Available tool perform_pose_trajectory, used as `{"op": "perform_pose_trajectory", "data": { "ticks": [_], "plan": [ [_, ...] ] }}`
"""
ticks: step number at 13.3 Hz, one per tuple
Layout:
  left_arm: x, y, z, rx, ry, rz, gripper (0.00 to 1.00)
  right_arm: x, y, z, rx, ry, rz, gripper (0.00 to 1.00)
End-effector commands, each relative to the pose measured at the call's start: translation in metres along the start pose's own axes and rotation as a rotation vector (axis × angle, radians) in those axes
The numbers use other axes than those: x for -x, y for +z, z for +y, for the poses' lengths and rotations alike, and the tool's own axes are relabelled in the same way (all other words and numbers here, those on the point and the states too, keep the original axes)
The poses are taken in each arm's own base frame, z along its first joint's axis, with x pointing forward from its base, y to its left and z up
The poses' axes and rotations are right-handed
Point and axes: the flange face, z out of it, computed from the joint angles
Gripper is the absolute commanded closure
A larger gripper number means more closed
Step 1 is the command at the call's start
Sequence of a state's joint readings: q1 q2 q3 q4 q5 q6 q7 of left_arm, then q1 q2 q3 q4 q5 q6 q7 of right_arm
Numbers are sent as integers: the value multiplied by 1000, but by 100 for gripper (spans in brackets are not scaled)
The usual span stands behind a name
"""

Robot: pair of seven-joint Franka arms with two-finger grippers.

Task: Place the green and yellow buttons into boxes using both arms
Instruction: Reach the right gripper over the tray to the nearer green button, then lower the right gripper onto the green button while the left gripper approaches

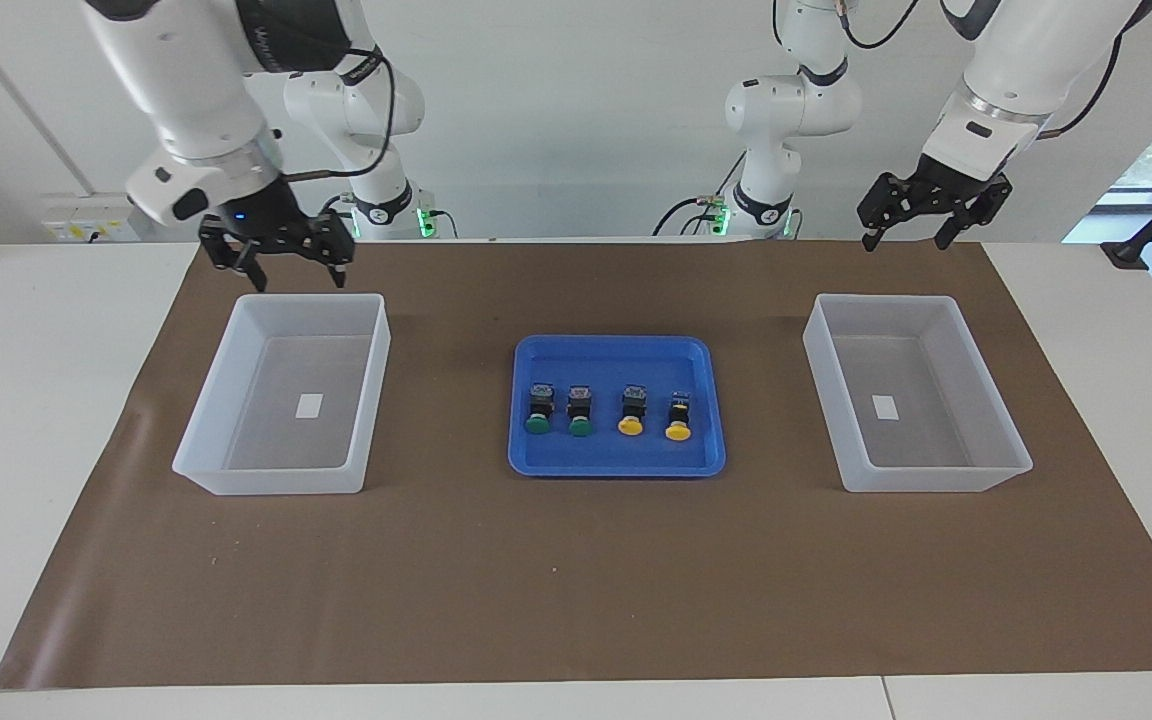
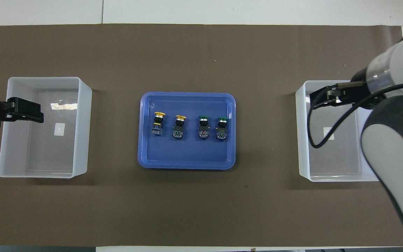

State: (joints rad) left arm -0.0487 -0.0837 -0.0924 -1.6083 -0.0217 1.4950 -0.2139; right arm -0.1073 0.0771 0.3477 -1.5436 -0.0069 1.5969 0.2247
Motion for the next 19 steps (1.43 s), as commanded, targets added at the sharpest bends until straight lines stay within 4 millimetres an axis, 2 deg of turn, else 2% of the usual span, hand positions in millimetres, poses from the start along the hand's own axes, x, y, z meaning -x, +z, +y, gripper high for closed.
{"op": "perform_pose_trajectory", "data": {
  "ticks": [1,2,3,4,6,7,8,10,12,15,17,18,19],
  "plan": [
    [13,-1,3,5,-82,4,0,-41,38,-62,-38,65,-1,0],
    [20,5,10,1,-71,-2,0,-48,53,-84,-20,90,23,0],
    [24,10,26,6,-38,20,0,-51,69,-105,2,99,51,0],
    [22,16,32,14,-25,50,0,-53,85,-130,-10,110,87,0],
    [20,24,47,18,2,64,0,-53,126,-168,-39,146,104,0],
    [20,33,66,14,30,55,0,-52,147,-187,-18,148,107,0],
    [17,38,71,14,33,56,0,-48,177,-210,30,131,111,0],
    [12,38,73,29,42,99,0,-49,218,-218,41,128,109,0],
    [13,51,74,33,48,111,0,-37,245,-224,38,113,102,2],
    [17,65,75,35,78,130,0,-39,250,-212,54,131,75,18],
    [12,73,76,32,85,118,4,-37,254,-201,93,147,39,28],
    [7,85,80,30,105,109,5,-35,254,-203,100,153,32,33],
    [7,92,93,36,126,120,5,-34,255,-204,95,179,35,38]
  ]
}}
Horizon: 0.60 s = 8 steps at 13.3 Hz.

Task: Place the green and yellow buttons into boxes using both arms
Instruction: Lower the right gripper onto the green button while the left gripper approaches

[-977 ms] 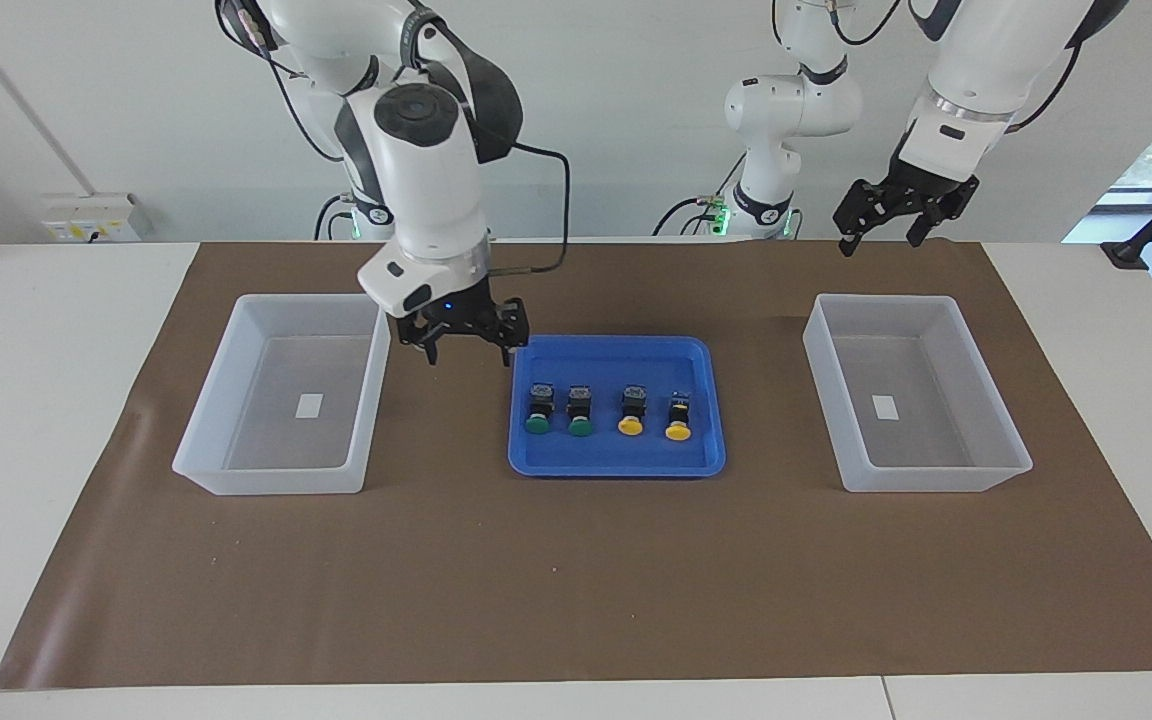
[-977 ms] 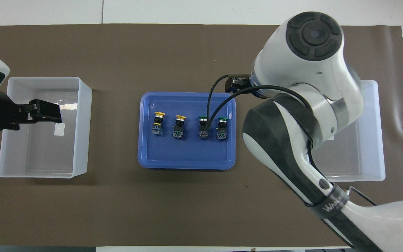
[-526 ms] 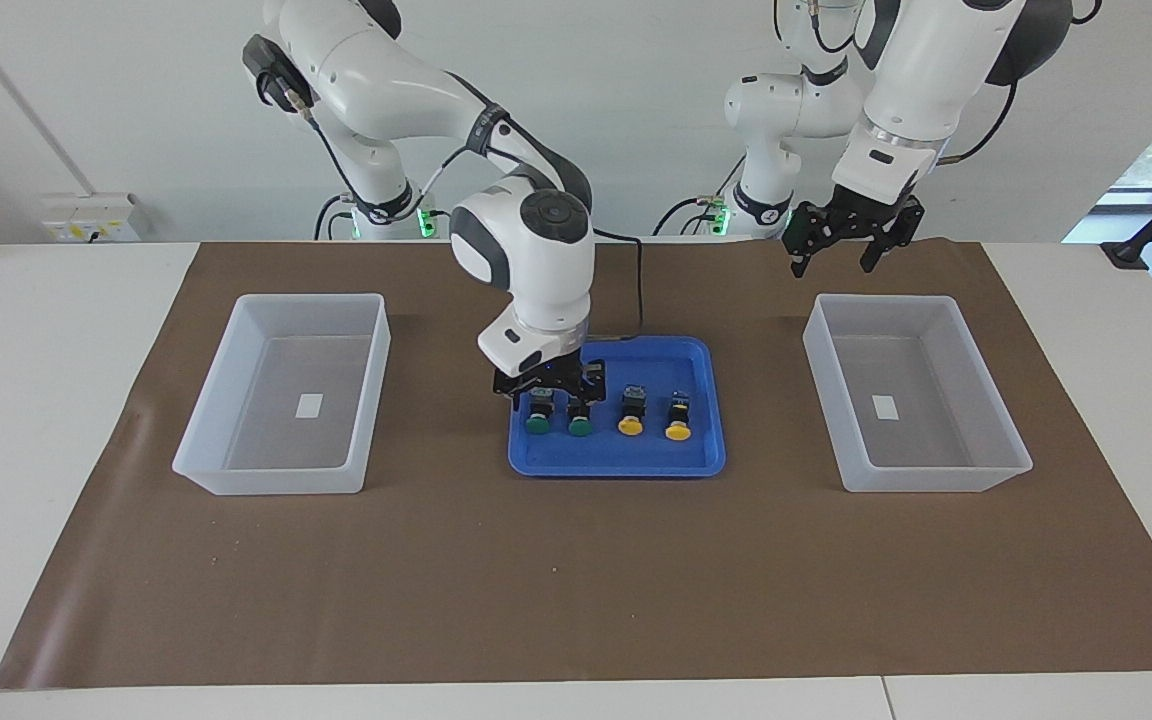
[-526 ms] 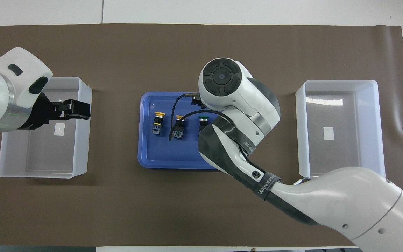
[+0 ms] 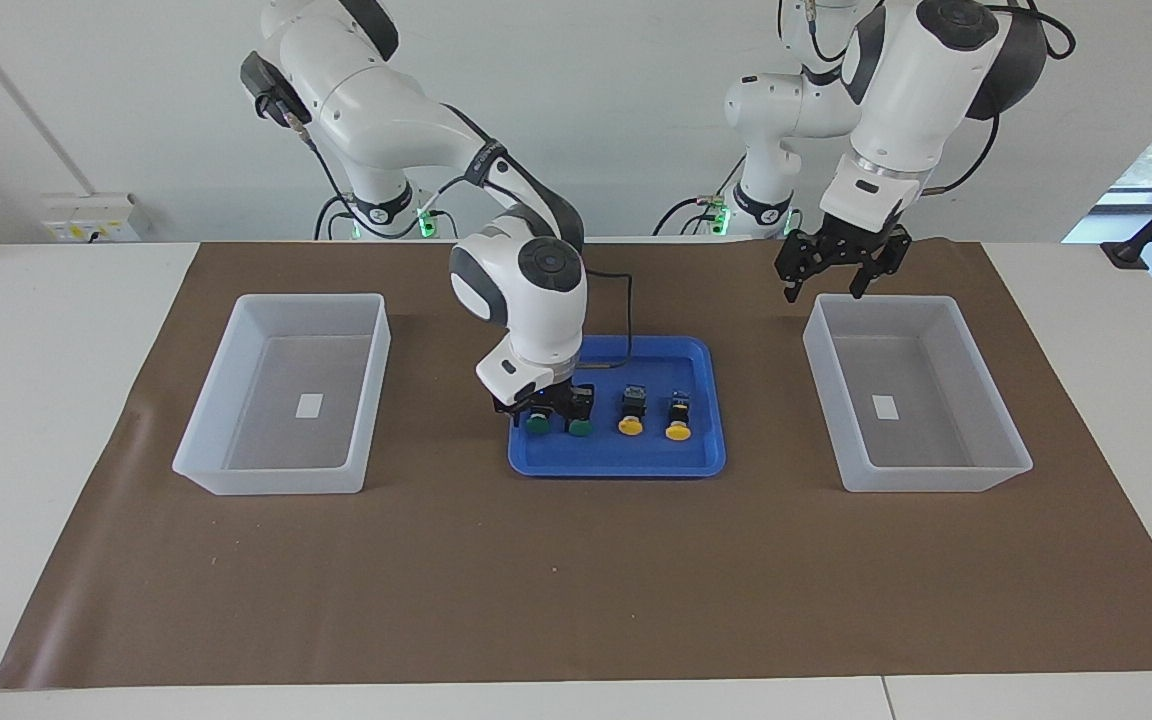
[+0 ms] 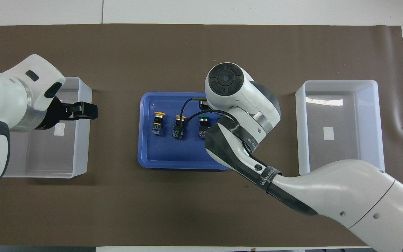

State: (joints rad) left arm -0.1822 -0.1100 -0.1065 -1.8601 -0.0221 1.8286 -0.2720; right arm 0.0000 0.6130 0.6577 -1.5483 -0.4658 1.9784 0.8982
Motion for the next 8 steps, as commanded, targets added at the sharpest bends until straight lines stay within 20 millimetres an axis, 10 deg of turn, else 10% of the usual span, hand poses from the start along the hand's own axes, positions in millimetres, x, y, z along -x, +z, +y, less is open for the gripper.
{"op": "perform_pose_trajectory", "data": {
  "ticks": [1,8],
  "plan": [
    [0,27,21,17,47,20,5,15,0,-3,10,45,-9,38],
    [-12,94,62,26,136,-8,9,31,-2,-16,4,25,-25,41]
  ]
}}
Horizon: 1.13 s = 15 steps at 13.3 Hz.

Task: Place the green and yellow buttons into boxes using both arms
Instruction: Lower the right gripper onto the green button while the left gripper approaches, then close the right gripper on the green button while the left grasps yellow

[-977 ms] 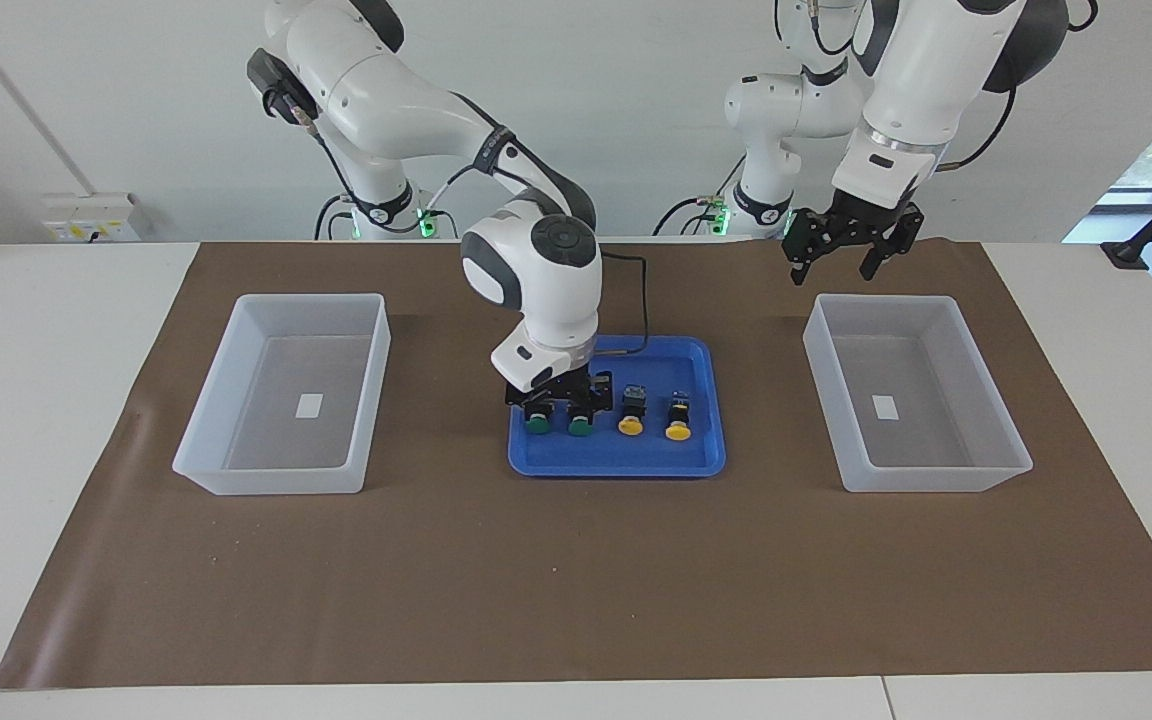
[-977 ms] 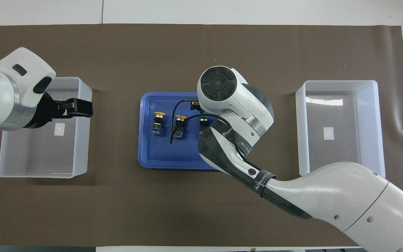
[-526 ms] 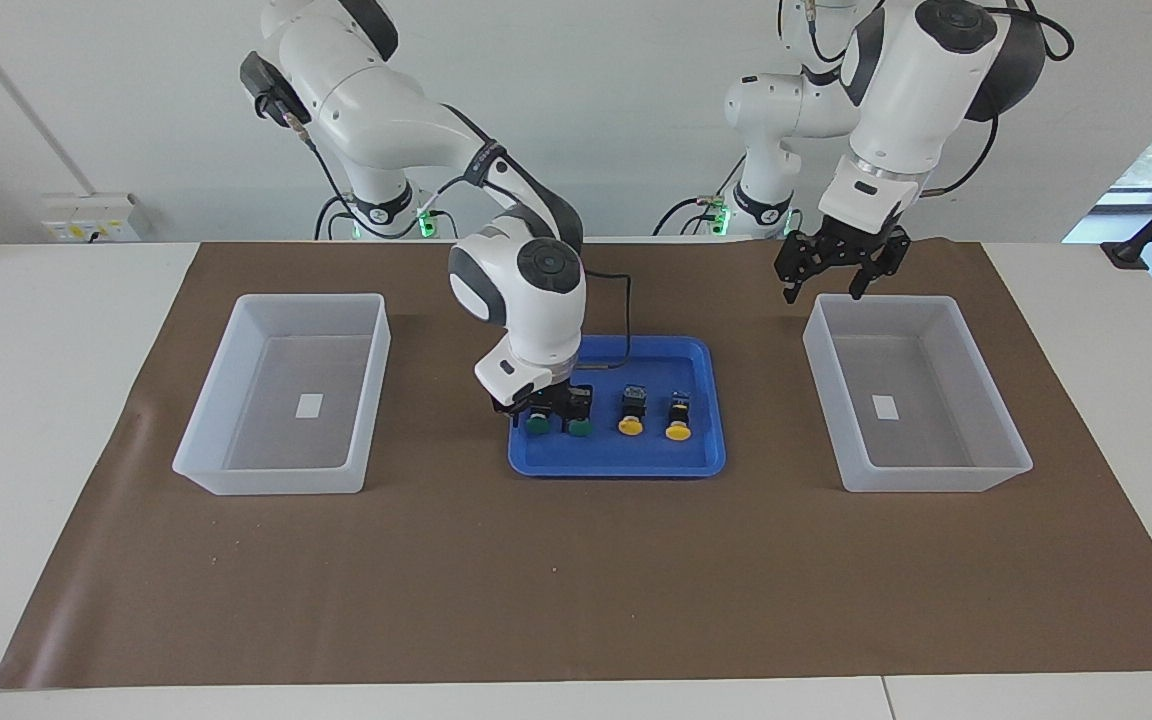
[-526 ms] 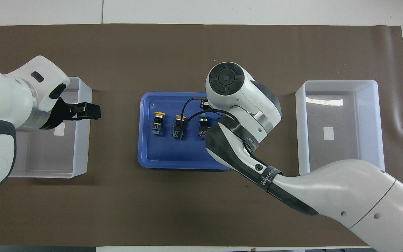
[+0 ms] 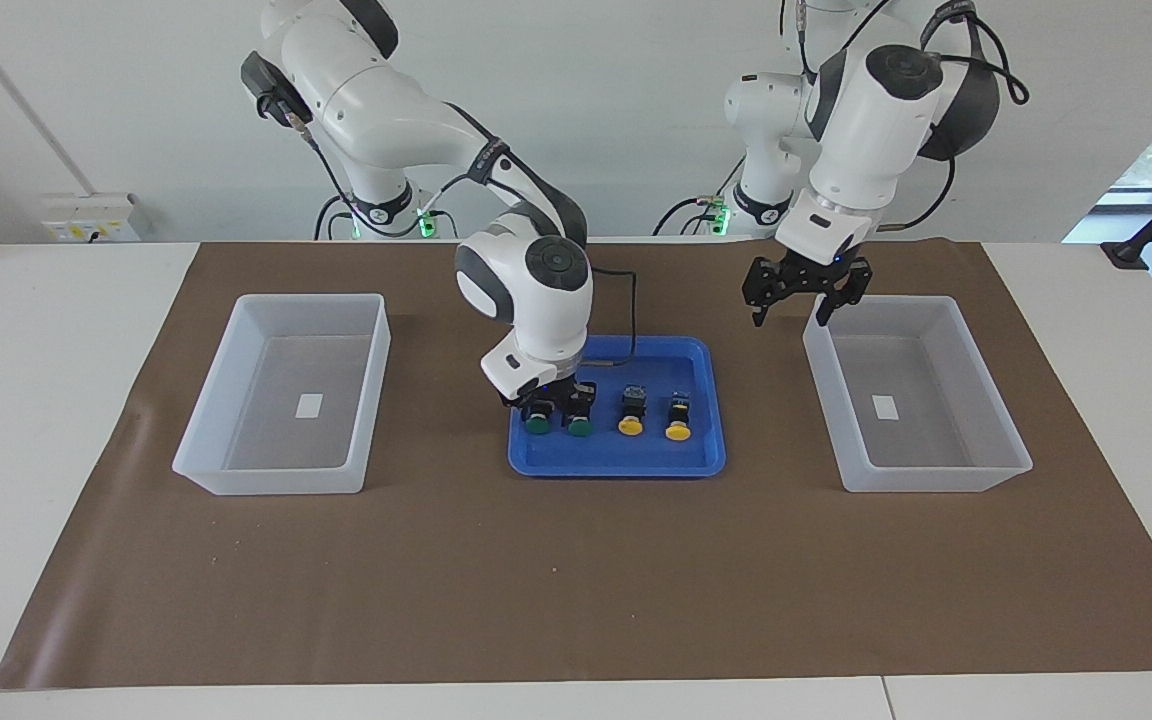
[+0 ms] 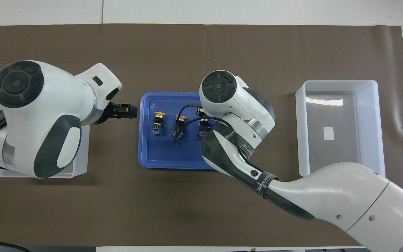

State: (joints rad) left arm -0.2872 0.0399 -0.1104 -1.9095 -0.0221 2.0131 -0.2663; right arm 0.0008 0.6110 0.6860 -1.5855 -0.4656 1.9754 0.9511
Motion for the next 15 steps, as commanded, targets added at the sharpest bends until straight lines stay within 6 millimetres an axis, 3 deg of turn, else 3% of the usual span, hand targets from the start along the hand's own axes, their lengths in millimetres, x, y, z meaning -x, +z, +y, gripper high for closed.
{"op": "perform_pose_trajectory", "data": {
  "ticks": [1,4,6,8,15],
  "plan": [
    [0,2,-5,8,36,12,9,13,-11,-8,-14,23,4,41],
    [-1,5,-7,7,40,9,9,24,-17,-27,-66,13,31,41],
    [-2,5,-9,7,42,12,9,34,-4,-34,-98,-11,50,41],
    [-5,5,-24,7,49,12,9,37,-1,-35,-101,-22,57,41],
    [-8,5,-35,6,50,11,9,51,23,-29,-83,-79,92,41]
  ]
}}
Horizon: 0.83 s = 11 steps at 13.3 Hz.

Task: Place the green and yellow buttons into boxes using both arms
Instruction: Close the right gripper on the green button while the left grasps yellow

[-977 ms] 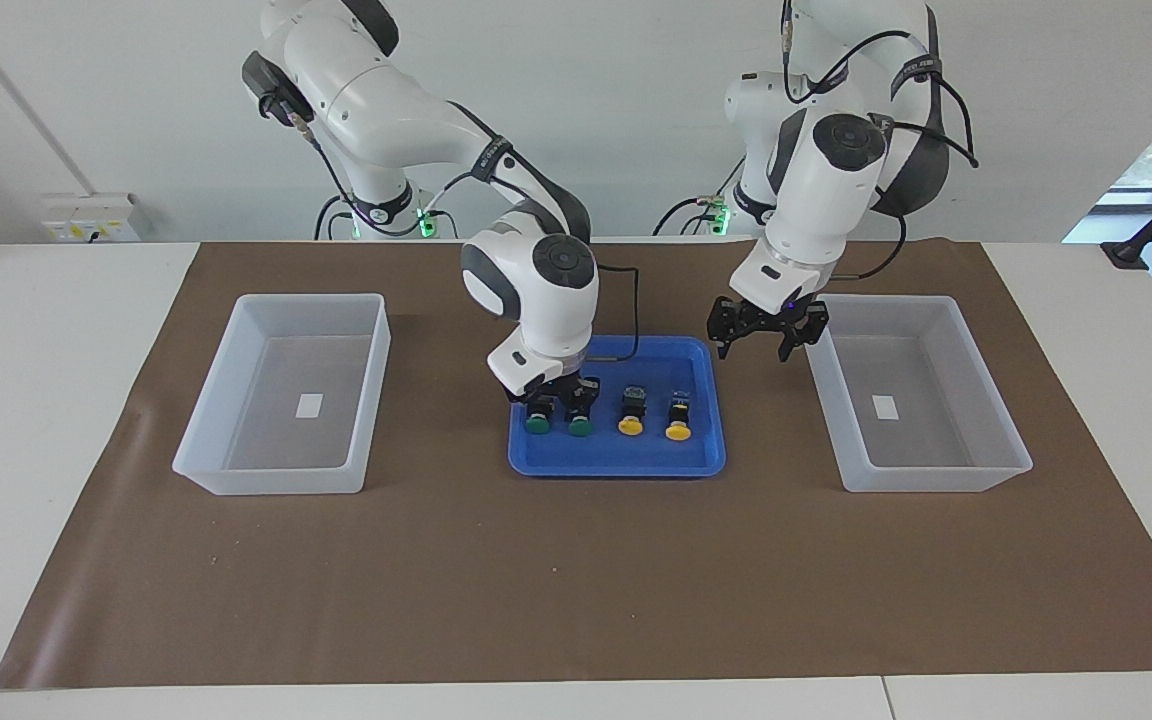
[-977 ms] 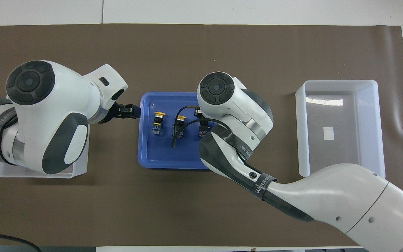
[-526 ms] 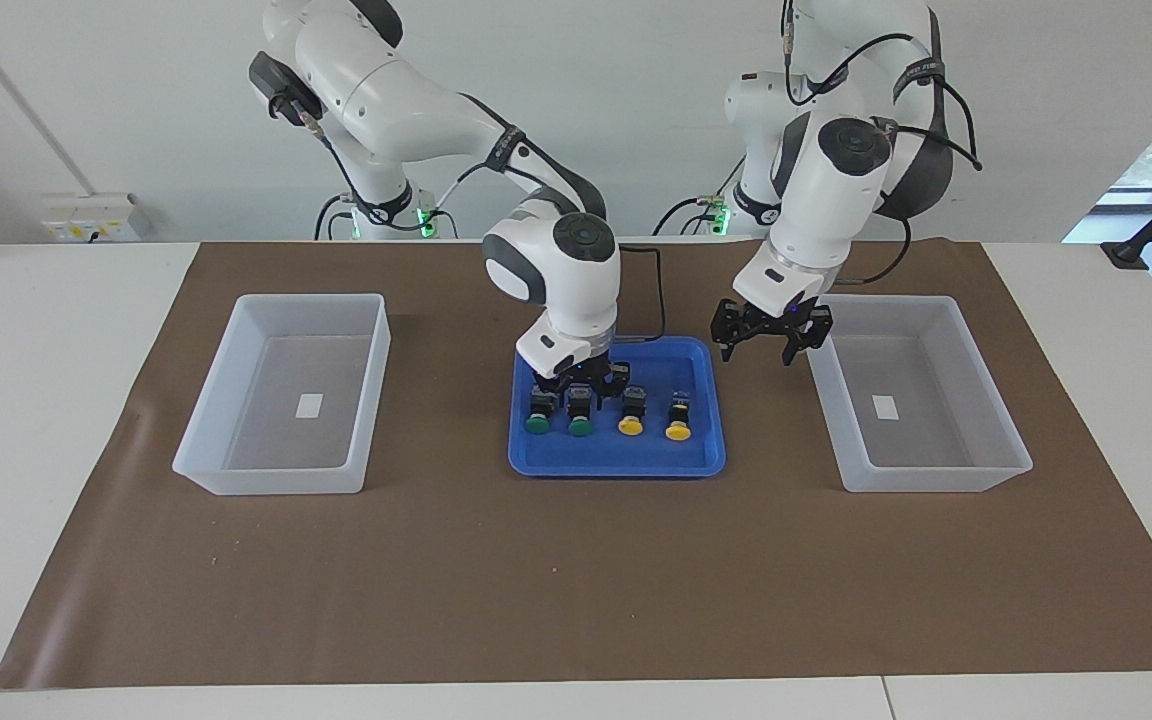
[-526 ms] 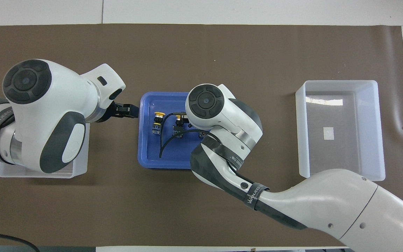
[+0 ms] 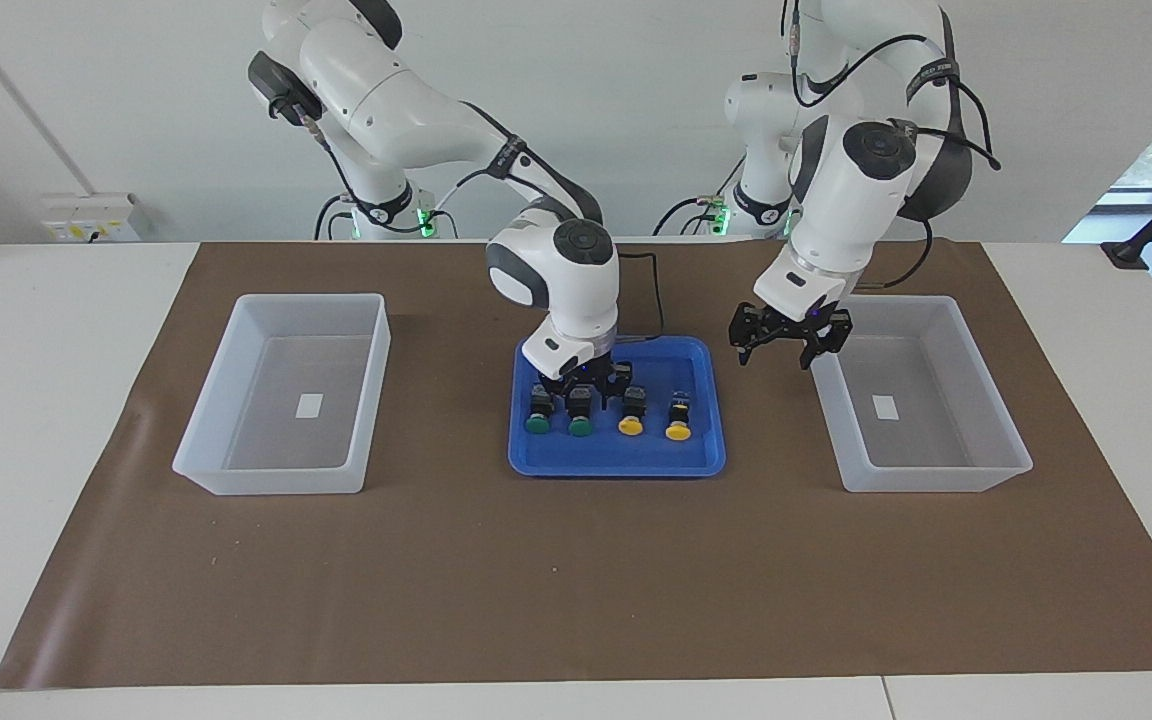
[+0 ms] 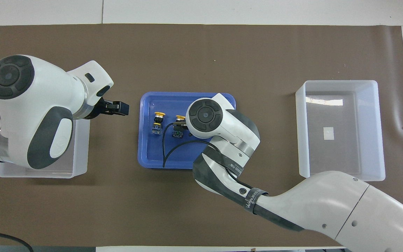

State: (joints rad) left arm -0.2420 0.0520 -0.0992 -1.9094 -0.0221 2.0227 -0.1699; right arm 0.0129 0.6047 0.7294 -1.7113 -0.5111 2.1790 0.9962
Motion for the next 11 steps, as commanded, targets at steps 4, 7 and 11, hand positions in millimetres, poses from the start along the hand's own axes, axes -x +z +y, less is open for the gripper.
{"op": "perform_pose_trajectory", "data": {
  "ticks": [4,7,11],
  "plan": [
    [2,0,-4,11,9,12,9,8,5,9,19,-12,28,43],
    [2,0,-4,11,9,12,9,9,5,10,29,-13,23,88],
    [2,0,-4,11,9,14,9,1,-6,12,71,3,8,100]
  ]
}}
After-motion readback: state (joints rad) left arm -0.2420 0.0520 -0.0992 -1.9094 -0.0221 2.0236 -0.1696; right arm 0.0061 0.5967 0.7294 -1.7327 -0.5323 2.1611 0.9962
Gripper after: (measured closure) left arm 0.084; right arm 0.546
